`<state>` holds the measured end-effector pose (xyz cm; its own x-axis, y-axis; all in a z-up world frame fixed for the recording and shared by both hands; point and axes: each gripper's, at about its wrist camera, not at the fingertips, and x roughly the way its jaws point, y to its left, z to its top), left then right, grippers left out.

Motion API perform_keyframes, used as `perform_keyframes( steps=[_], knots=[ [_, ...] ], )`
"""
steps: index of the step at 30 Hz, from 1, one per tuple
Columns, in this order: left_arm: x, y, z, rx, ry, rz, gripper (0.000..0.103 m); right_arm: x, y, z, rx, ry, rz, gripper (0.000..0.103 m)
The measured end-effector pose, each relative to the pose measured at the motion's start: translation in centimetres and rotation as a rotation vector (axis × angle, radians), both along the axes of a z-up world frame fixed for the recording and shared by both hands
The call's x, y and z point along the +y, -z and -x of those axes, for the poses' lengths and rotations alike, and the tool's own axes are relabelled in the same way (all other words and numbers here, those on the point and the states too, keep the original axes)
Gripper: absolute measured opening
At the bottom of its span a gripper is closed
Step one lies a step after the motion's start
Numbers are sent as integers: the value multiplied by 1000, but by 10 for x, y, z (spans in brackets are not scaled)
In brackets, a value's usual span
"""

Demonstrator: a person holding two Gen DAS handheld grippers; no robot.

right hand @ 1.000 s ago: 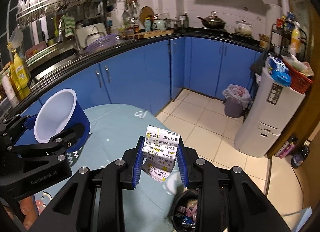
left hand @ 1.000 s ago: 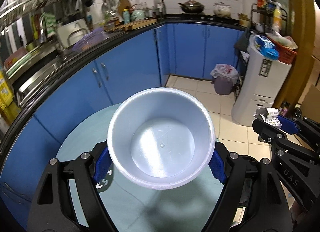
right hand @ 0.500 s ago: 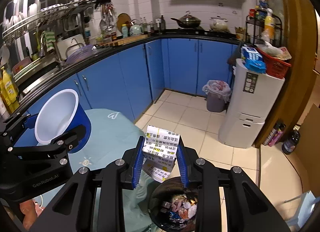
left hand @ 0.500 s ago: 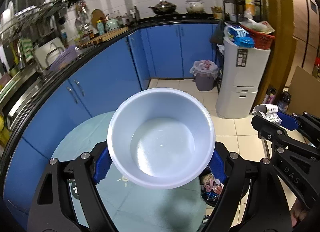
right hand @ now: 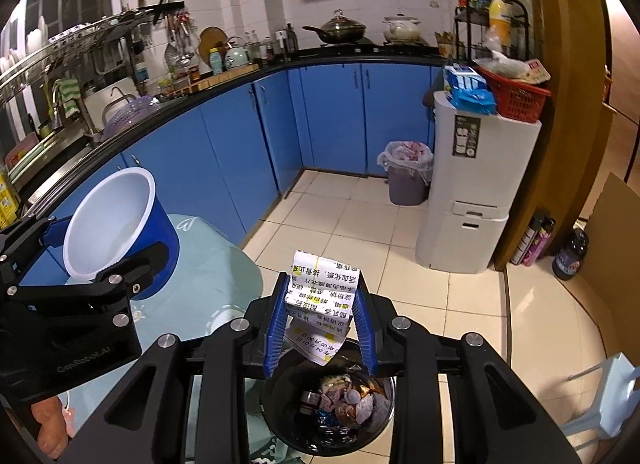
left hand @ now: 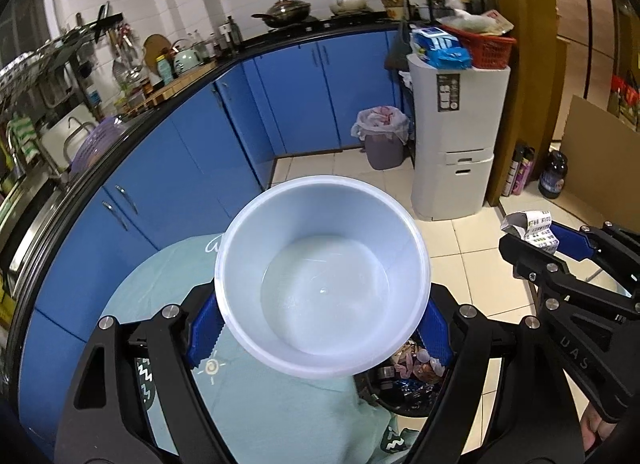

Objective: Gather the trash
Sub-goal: 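Open the left tool over the bin to drop the white bowl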

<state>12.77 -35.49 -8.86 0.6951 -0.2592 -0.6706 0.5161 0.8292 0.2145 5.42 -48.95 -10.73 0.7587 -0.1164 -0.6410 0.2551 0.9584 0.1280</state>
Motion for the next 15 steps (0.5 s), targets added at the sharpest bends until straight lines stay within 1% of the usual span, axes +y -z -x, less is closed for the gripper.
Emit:
perform_keyframes(
  steps=[10,15],
  knots=[
    [-46,13,10,12,59,-56,80,-43,14,15,9,78,-44,30],
    [-61,24,8,31,56,-92,82,-57,25,19,20,94,-69,30]
  ],
)
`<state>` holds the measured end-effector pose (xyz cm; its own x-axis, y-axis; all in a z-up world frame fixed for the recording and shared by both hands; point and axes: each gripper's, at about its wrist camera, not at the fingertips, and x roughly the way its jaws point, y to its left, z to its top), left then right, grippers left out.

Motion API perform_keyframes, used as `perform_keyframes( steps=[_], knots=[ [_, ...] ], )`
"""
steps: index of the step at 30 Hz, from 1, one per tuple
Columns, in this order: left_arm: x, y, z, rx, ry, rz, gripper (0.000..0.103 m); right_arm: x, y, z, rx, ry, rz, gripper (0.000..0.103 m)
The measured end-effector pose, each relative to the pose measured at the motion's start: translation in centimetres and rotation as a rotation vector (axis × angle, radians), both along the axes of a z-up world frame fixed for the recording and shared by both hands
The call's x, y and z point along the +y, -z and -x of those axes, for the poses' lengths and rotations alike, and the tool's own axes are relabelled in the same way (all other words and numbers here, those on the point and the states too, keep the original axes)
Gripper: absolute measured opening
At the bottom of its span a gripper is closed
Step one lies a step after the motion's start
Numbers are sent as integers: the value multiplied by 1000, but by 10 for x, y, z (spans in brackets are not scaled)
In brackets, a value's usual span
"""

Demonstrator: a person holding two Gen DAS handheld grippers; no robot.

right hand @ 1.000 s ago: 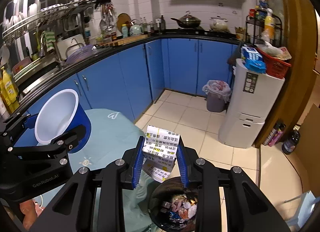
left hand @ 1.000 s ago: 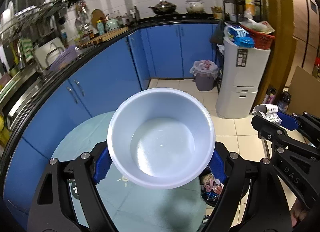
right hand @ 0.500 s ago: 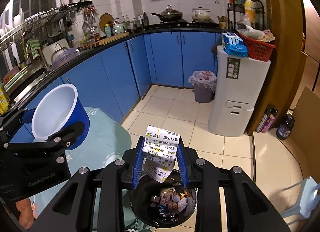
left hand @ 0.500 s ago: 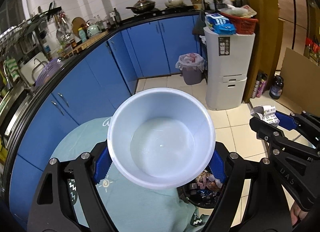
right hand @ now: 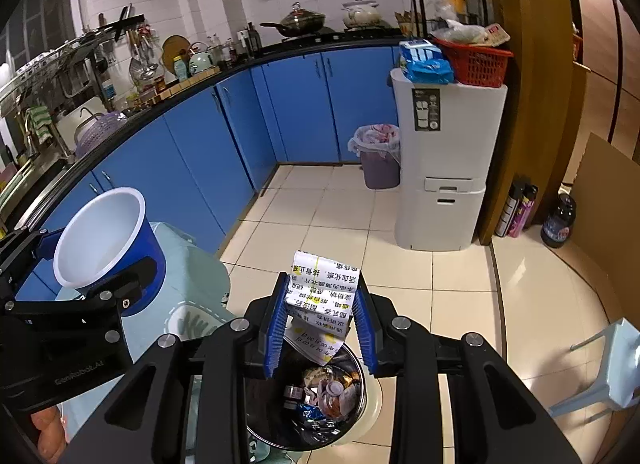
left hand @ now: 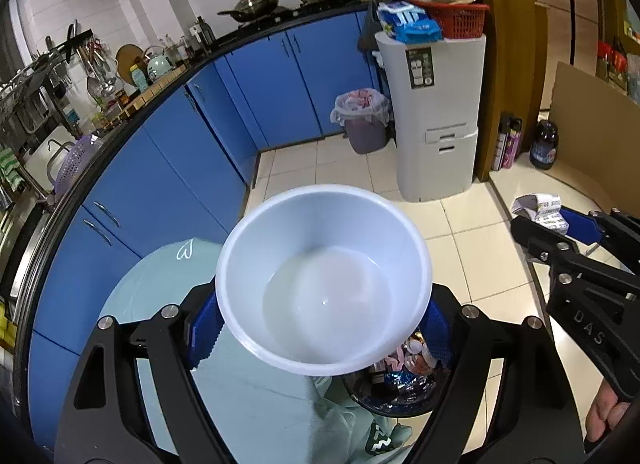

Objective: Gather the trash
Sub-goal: 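Open the left tool over the bin to drop the white bowl, then open the right tool over the bin to drop the paper box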

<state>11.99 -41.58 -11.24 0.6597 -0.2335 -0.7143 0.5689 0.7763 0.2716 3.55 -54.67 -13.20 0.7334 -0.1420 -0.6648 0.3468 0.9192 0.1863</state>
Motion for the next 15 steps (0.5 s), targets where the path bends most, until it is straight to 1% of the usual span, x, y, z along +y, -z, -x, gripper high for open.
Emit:
perform_keyframes(
  steps=[2,3,5,9,15],
  knots=[
    [-4,7,-4,20,-16,-26,91,-2,3,0,3,0,-8,30],
    [-5,10,-8,32,-27,-35,92,-3,5,0,5,0,-11,30],
    [-5,12,-14,55,-40,-33,93,-5,7,-1,8,-1,-14,30],
    [0,17,-22,74,-75,-39,93,-7,10,-4,13,-5,-23,30],
    [10,17,-26,77,-106,-28,93,4,15,-16,37,-50,-26,30]
  ],
)
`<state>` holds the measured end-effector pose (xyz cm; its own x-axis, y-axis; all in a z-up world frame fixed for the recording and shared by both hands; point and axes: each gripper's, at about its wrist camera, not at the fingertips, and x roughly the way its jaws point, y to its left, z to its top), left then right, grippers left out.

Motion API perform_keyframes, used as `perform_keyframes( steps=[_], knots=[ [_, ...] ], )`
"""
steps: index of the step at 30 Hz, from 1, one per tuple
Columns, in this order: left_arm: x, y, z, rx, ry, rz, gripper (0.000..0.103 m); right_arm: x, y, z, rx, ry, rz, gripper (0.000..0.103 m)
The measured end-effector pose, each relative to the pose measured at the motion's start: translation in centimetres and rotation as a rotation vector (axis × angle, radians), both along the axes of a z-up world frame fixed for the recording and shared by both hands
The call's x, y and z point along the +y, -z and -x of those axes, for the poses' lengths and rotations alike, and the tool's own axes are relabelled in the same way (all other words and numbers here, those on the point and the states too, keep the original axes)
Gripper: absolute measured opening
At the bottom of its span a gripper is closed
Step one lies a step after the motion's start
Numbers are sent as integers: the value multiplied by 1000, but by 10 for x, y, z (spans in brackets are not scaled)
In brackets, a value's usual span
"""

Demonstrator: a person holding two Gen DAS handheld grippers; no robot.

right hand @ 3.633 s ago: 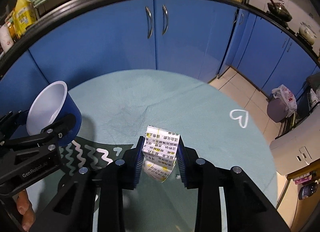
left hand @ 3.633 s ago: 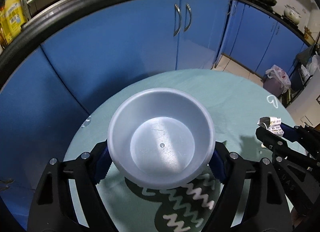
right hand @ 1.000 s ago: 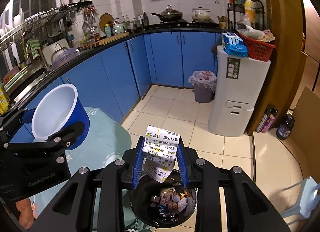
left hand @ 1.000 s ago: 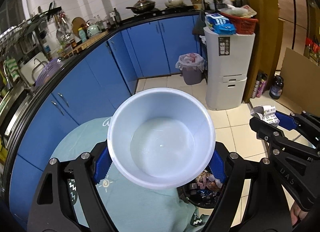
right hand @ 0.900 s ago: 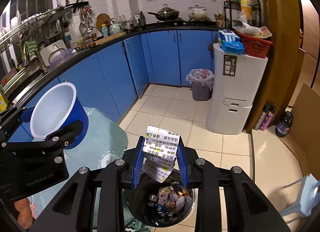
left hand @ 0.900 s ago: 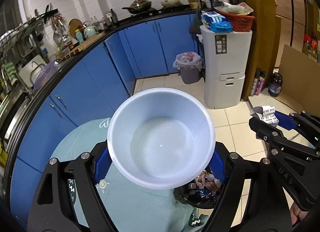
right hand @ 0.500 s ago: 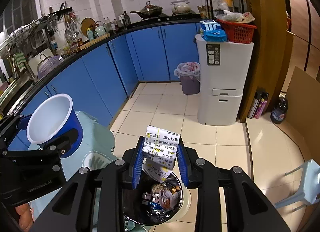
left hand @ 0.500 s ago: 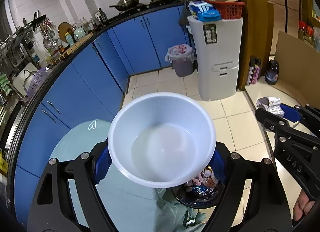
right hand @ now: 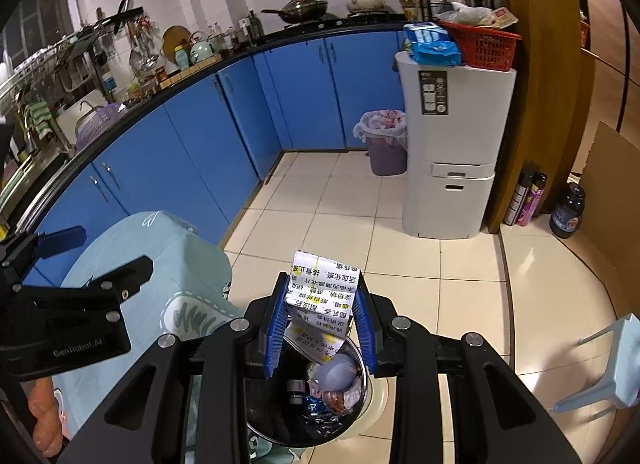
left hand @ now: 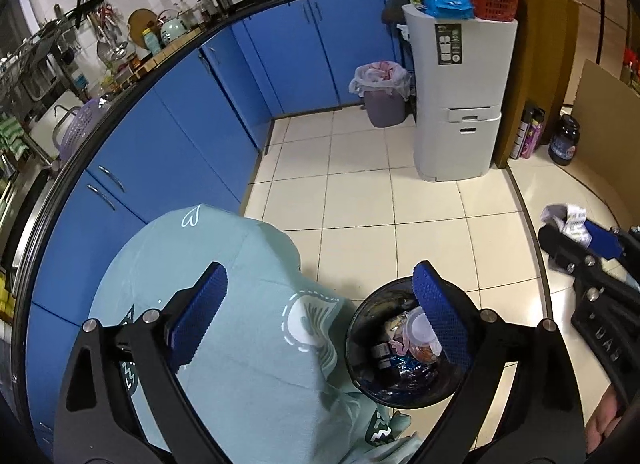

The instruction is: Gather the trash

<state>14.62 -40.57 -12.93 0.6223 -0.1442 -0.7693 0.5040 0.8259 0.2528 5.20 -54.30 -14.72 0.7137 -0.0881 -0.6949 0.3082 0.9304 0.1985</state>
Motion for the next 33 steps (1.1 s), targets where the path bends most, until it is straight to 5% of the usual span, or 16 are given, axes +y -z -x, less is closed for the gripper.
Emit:
perform_keyframes(
  steps=[9,11,12,13,33],
  knots=[
    [18,-6,-9,-8,-44,26,95,24,2,-12,16,-76,0,32],
    [22,-6,-10,-5,-50,31,95,25,3,-16,34,-86,-24,45],
    [24,-6,-11,-5,-53,32,95,25,4,-17,44,-84,-36,70],
    [25,-6,-11,-5,-56,33,95,25,3,-17,44,-76,-40,85],
    [32,-16,-10,2,-51,82,98,32,1,-15,78,-30,42,87]
  ],
)
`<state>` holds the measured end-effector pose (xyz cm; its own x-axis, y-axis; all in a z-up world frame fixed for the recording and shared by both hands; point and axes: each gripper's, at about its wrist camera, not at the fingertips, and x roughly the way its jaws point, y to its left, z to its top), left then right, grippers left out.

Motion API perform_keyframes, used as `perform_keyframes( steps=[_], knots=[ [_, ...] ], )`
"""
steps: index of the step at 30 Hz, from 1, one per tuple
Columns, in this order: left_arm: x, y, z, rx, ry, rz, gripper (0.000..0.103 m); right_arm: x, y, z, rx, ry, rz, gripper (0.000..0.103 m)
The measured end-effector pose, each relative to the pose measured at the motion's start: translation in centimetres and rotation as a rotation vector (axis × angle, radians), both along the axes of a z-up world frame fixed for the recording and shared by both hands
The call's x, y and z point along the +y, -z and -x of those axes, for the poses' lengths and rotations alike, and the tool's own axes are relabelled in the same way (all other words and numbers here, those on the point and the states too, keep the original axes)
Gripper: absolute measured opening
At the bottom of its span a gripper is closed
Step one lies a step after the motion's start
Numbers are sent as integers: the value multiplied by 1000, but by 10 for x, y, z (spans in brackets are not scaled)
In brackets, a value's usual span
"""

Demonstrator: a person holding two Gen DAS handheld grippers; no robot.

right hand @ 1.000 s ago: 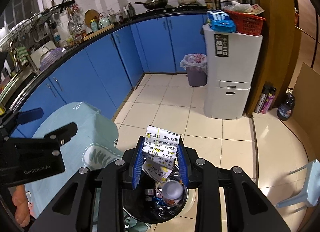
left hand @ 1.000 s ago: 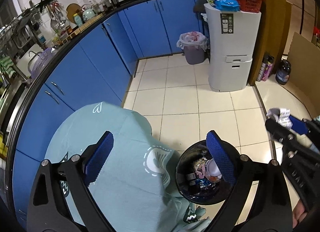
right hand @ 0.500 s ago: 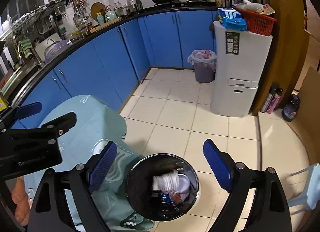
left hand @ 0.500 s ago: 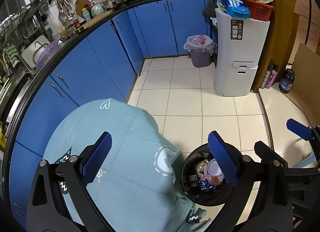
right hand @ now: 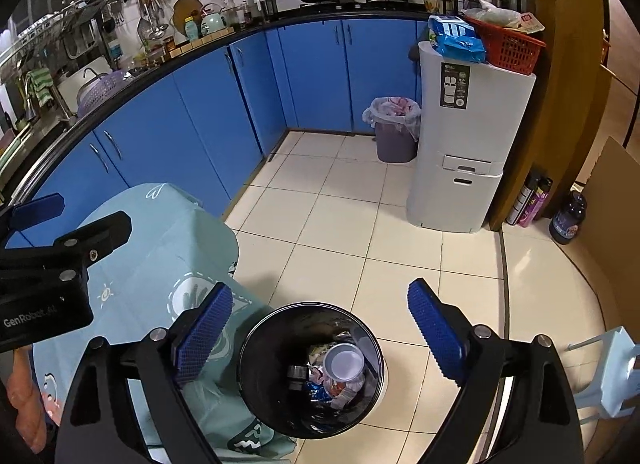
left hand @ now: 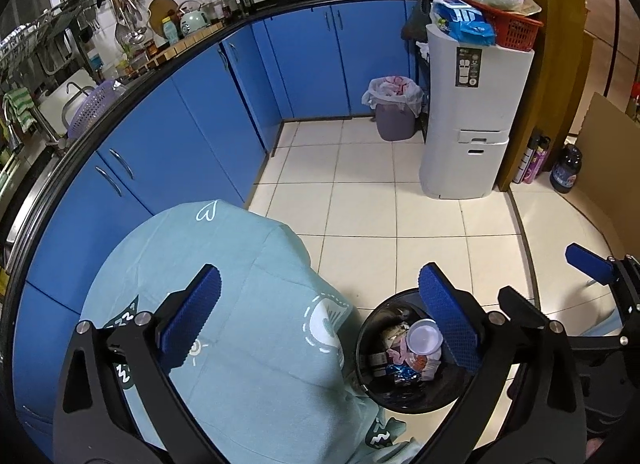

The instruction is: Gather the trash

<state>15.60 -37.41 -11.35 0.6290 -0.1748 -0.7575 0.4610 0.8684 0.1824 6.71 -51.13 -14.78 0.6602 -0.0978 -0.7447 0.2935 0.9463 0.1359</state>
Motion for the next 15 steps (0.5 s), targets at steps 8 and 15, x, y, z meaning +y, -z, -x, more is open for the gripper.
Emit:
perform_keyframes(
  steps=[8,15],
  knots=[
    [0,1,4,11,17,1,99,-7,2,1,17,10,-9,87],
    [-2,-3,10,-9,37,3,99,-8,3,2,21,14,-11,87]
  ],
)
